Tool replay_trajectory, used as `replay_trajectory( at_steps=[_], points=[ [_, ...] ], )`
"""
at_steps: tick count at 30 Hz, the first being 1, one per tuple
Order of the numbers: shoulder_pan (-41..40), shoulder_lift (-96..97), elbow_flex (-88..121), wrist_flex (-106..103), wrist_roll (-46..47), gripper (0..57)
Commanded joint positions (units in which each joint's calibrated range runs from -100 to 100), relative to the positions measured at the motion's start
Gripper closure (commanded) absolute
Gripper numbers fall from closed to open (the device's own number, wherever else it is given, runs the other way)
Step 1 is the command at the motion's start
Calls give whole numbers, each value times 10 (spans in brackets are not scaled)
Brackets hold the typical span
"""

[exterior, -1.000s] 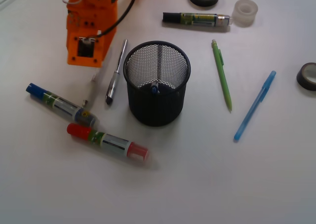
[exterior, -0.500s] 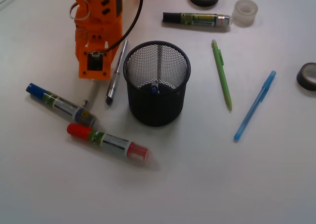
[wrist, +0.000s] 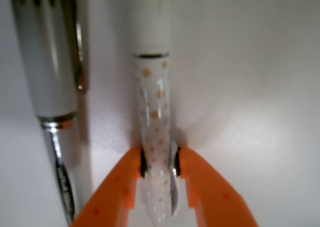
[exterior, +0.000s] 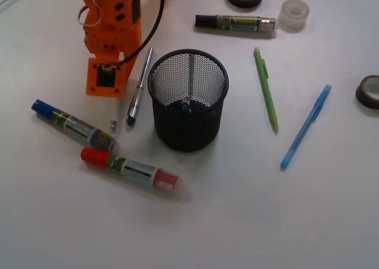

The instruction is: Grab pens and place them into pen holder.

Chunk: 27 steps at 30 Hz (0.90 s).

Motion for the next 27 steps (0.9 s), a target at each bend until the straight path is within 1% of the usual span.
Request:
replay_trajectory(
  at_steps=[1, 5, 9, 13, 18, 23, 27],
  points=[
    [16, -49, -34, 14, 0, 571],
    [39, -133, -84, 49, 0, 571],
    [37, -216, -149, 47, -3, 571],
    [-1, -297, -203, 38, -33, 571],
    [-76, -361, -182, -44, -76, 571],
    [-146, -364, -96, -203, -101, 571],
    [-181, -355, 13, -371, -102, 571]
  ],
)
